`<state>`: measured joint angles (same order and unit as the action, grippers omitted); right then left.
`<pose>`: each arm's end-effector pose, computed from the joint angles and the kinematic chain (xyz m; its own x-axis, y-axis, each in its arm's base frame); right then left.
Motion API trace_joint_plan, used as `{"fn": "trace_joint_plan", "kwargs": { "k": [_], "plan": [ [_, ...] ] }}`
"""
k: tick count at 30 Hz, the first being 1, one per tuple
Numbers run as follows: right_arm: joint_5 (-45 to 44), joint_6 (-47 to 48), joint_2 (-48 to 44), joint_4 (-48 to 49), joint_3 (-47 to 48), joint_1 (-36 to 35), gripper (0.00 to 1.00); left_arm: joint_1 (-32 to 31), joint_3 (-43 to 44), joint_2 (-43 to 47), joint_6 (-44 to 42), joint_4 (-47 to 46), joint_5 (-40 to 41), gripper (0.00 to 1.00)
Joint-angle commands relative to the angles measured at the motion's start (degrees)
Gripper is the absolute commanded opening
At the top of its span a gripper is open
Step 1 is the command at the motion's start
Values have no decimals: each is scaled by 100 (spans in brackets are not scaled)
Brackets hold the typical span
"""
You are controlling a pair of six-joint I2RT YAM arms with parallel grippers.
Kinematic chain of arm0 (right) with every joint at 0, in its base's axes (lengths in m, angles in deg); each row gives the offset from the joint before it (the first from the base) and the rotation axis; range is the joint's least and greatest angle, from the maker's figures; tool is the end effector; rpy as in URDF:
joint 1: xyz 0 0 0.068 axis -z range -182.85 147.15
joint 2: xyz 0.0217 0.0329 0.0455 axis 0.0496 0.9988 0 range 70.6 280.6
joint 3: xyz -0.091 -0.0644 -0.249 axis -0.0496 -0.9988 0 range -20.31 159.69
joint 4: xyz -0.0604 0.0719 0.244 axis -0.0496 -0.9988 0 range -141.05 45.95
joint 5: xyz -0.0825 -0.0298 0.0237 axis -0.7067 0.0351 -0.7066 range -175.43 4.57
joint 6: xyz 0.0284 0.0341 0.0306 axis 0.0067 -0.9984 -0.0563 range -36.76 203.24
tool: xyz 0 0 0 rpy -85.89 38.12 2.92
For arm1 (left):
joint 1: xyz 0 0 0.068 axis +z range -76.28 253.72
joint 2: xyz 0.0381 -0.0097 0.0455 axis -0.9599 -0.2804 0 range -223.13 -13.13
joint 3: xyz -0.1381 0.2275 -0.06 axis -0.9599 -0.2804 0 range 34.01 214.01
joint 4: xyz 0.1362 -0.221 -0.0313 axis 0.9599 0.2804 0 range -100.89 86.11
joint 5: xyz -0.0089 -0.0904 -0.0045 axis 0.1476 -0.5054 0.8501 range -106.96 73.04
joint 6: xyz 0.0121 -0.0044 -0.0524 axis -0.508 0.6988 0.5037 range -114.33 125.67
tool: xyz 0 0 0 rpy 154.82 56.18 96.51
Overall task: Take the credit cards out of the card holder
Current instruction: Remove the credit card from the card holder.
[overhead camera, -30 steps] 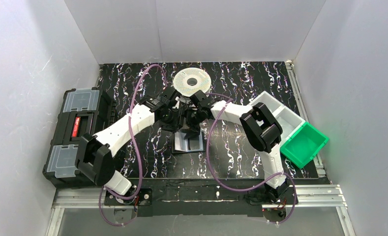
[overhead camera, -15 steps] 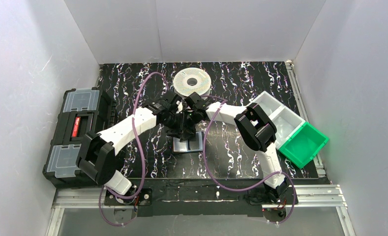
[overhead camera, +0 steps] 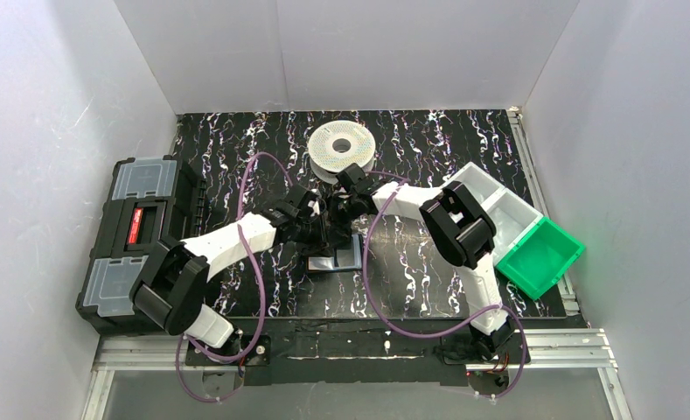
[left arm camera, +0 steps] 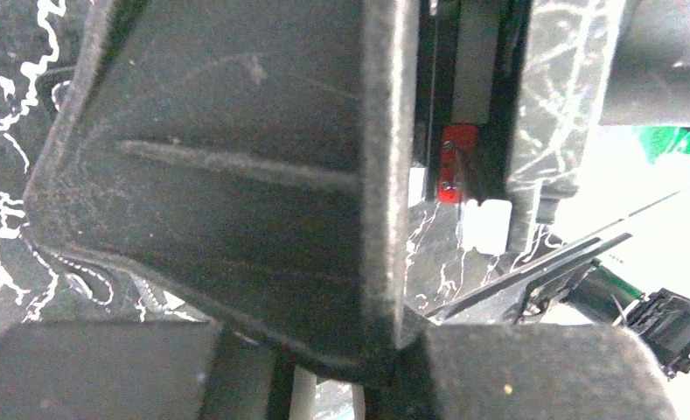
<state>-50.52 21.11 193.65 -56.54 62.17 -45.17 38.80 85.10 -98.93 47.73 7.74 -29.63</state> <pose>0.3197 0.3189 0.1386 -0.9891 0.0796 0.1235 0.1454 0.6510 0.7451 0.2424 -0.1788 0.1993 -0.9345 -0.1448 -0.3253 0.0537 0.8459 -0.5306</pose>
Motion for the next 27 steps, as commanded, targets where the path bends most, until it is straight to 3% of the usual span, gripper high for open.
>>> {"fn": "trace_joint_plan", "kwargs": {
  "k": [1, 9, 17, 27],
  "plan": [
    [-36, 267, -343, 79, -183, 170, 82, 260, -337, 151, 262, -233, 592, 13],
    [157, 201, -575, 304, -362, 550, 84, 275, -632, 543, 76, -634, 657, 15],
    [192, 318, -889, 236, -490, 843, 84, 292, -749, 346, -111, -1010, 591, 15],
    [-752, 1163, -1859, -891, -1084, 973, 81, 294, -171, -313, -193, -1019, -139, 19]
  ]
}}
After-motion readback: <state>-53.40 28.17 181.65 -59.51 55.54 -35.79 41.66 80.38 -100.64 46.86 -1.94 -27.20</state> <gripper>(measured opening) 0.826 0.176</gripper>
